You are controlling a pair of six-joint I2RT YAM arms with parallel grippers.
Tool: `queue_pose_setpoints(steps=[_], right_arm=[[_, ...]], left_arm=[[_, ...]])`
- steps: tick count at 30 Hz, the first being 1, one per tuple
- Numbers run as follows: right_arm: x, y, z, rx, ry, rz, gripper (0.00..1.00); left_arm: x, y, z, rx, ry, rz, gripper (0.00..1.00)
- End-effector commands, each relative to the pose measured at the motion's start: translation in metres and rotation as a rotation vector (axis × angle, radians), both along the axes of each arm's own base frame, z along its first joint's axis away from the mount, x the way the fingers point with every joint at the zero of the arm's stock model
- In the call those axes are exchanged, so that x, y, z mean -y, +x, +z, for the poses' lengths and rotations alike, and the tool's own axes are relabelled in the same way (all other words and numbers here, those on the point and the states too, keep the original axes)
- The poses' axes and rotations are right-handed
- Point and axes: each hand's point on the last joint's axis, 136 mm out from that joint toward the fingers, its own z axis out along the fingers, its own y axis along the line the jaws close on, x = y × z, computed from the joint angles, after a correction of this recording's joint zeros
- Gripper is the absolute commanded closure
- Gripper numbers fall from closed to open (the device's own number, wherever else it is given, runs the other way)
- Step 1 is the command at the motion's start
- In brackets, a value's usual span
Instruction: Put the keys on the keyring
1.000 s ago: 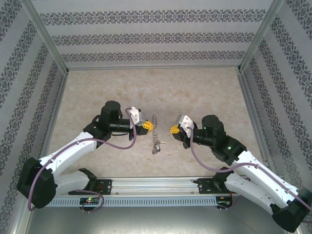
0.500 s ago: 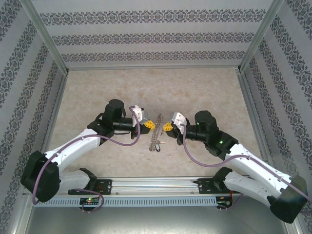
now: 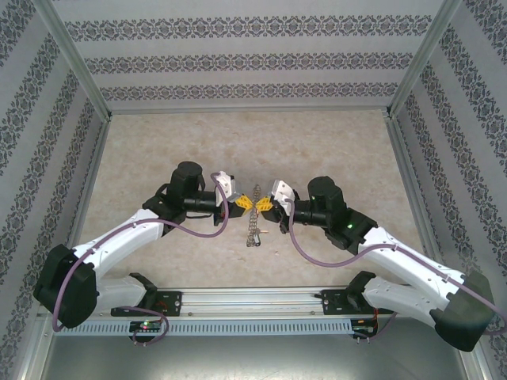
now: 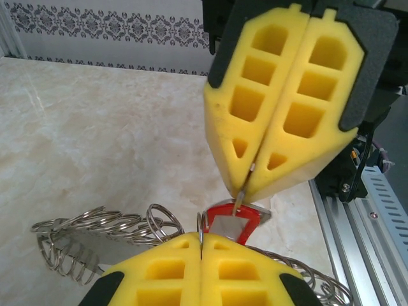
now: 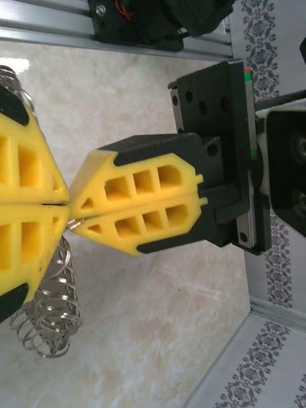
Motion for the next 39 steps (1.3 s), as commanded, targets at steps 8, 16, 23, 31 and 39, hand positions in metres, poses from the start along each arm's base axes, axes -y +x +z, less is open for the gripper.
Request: queue_pose_setpoints(steps=[8, 16, 23, 31, 39], right_arm=[[-0.006, 0.008, 0.013, 0.070, 0.031, -0.025, 1.00], [-0.008, 0.009, 0.008, 0.056, 0.027, -0.030, 1.00], [-0.007, 0.023, 0.004, 0.063, 0.010, -0.093, 1.00], [-0.009, 0.017, 0.001, 0.058, 0.005, -0.065, 1.00], [0.008, 0.014, 0.005, 0.081, -0.010, -0.119, 1.00]], left_arm=[[0.007, 0.000, 0.024, 0.090, -0.034, -0.040, 1.00], [0.006, 0.000, 0.024, 0.097, -0.028, -0.037, 1.00], [0.006, -0.001, 0.023, 0.105, -0.024, -0.046, 1.00], [0.006, 0.001, 0.024, 0.106, -0.018, -0.036, 1.00], [0.003, 0.004, 0.021, 0.110, 0.000, -0.005, 1.00]])
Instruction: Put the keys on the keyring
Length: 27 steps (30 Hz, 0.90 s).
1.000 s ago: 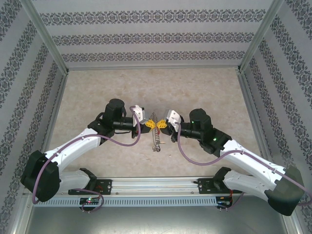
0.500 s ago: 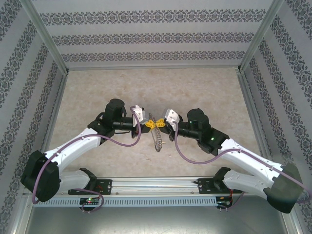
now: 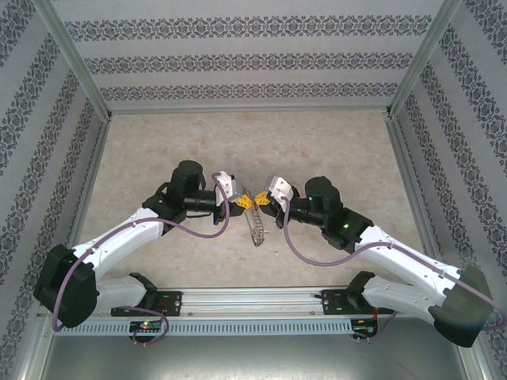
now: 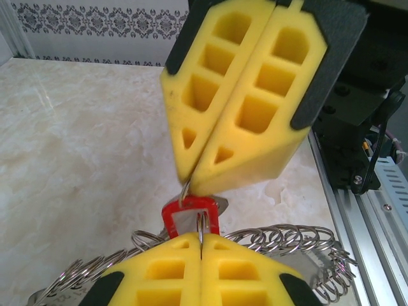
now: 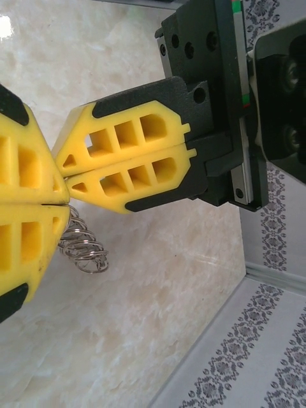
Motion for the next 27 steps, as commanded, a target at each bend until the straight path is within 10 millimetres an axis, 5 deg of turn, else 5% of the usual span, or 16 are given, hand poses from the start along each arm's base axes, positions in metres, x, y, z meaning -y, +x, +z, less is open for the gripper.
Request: queue_pose_setpoints(steps=[1, 11, 27], right_arm=[[0.010, -0.004, 0.005, 0.027, 0.000, -0.025, 1.00], [0.007, -0.019, -0.002, -0.048, -0.004, 0.044, 1.00], [-0.010, -0.014, 0.004, -0.059, 0.017, 0.092, 1.00]], left_arm=[[0.004, 0.000, 0.023, 0.081, -0.027, -0.017, 1.00], [0.004, 0.001, 0.024, 0.085, -0.031, -0.009, 1.00], [0.004, 0.001, 0.026, 0.081, -0.036, -0.007, 1.00]])
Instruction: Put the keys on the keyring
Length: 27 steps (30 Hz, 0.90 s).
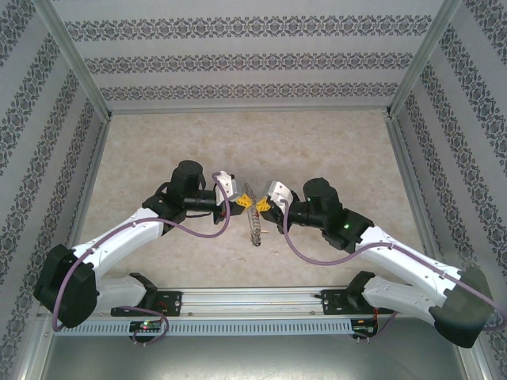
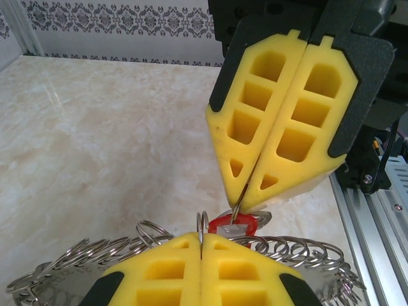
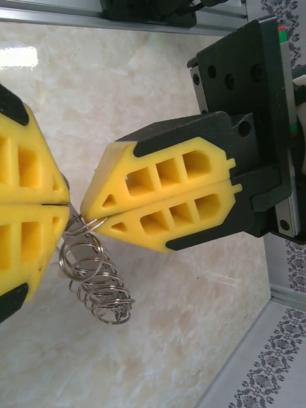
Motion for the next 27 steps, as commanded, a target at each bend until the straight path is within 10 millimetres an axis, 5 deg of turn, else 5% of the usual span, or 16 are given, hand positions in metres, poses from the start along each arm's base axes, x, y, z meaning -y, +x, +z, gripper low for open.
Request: queue_pose_setpoints(steps=[1, 27], right_arm=[[-0.009, -0.001, 0.024, 0.021, 0.064, 0.040, 1.00], [-0.006, 0.014, 0.029, 0.066, 0.064, -0.034, 1.00]], left_arm=[[0.005, -0.004, 0.027, 0.072, -0.044, -0.029, 1.00], [0.005, -0.008, 0.032, 0.075, -0.066, -0.047, 1.00]])
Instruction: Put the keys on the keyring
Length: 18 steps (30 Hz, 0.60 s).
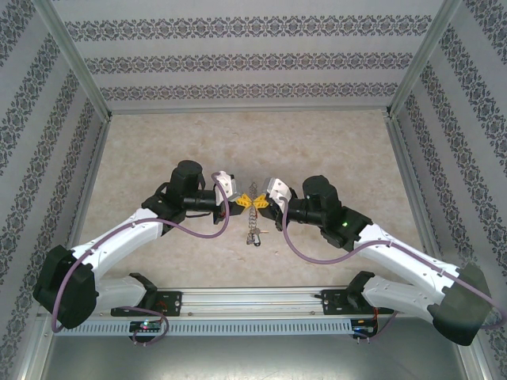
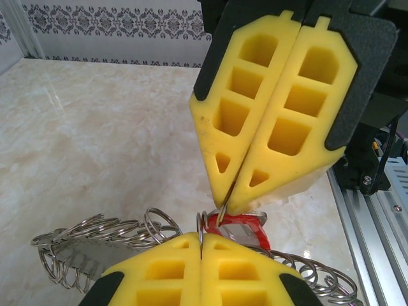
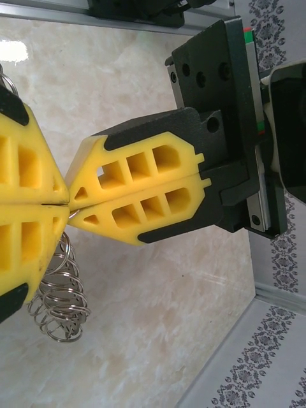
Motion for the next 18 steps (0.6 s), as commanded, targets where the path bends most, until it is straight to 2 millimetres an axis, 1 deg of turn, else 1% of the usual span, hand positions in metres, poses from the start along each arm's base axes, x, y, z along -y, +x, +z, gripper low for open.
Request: queue_pose_setpoints(steps=[1, 11, 18], right_arm=[[-0.0006, 0.0101, 0.0176, 0.037, 0.036, -0.043, 1.00], [-0.0072, 0.0116, 0.0169, 0.029, 0.042, -0.036, 1.00], [-0.0078, 0.0180, 0.0188, 0.047, 0.039, -0.062, 1.00]], left_arm=[[0.0057, -0.0080, 0.0304, 0.071, -0.064, -0.049, 1.00], [0.0064, -0.0090, 0.0351, 0.082, -0.081, -0.057, 1.00], [0.0063, -0.0079, 0.0335, 0.080, -0.077, -0.052, 1.00]])
